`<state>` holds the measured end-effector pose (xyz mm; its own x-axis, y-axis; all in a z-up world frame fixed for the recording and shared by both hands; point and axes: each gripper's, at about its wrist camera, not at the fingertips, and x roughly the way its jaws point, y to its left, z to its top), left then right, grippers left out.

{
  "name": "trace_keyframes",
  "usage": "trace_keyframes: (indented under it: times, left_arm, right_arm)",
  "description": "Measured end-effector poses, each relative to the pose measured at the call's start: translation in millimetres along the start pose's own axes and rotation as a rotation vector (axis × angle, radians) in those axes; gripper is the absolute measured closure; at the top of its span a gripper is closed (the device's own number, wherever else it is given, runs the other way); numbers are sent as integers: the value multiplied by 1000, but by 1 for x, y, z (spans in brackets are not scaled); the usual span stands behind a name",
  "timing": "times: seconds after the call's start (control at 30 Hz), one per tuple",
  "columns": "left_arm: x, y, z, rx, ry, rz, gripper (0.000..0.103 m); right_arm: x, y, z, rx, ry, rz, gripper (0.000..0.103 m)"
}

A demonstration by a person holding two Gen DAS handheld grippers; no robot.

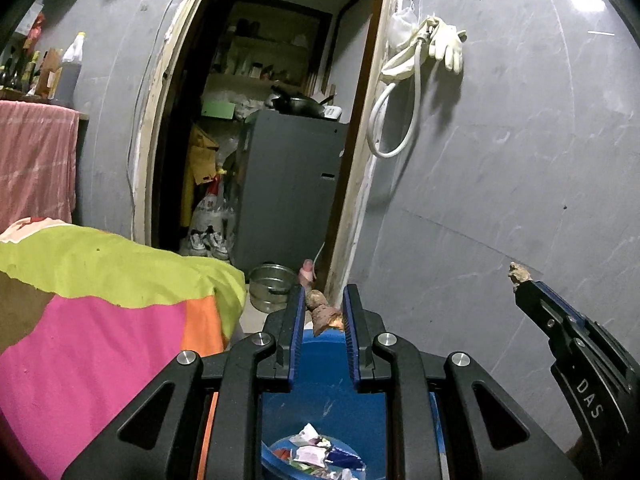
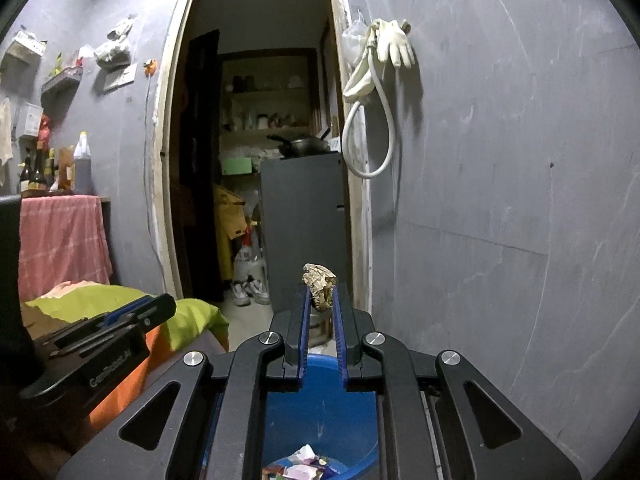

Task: Collect trash
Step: 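Open the left gripper over the bucket while the right gripper opens too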

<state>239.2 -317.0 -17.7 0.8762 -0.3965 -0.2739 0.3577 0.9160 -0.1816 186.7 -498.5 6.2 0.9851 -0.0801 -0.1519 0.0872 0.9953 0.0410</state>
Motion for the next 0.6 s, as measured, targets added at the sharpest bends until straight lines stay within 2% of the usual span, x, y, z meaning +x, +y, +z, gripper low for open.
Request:
trace_keyframes:
  times: [0.23, 0.6]
  left_arm:
    - [12, 1, -6, 2, 38, 8, 88]
    - [23, 3, -12, -6, 100, 0, 87]
  right_arm:
    - [12, 0, -6, 11, 48, 17, 94]
    - [18, -1, -9, 23, 76, 31, 93]
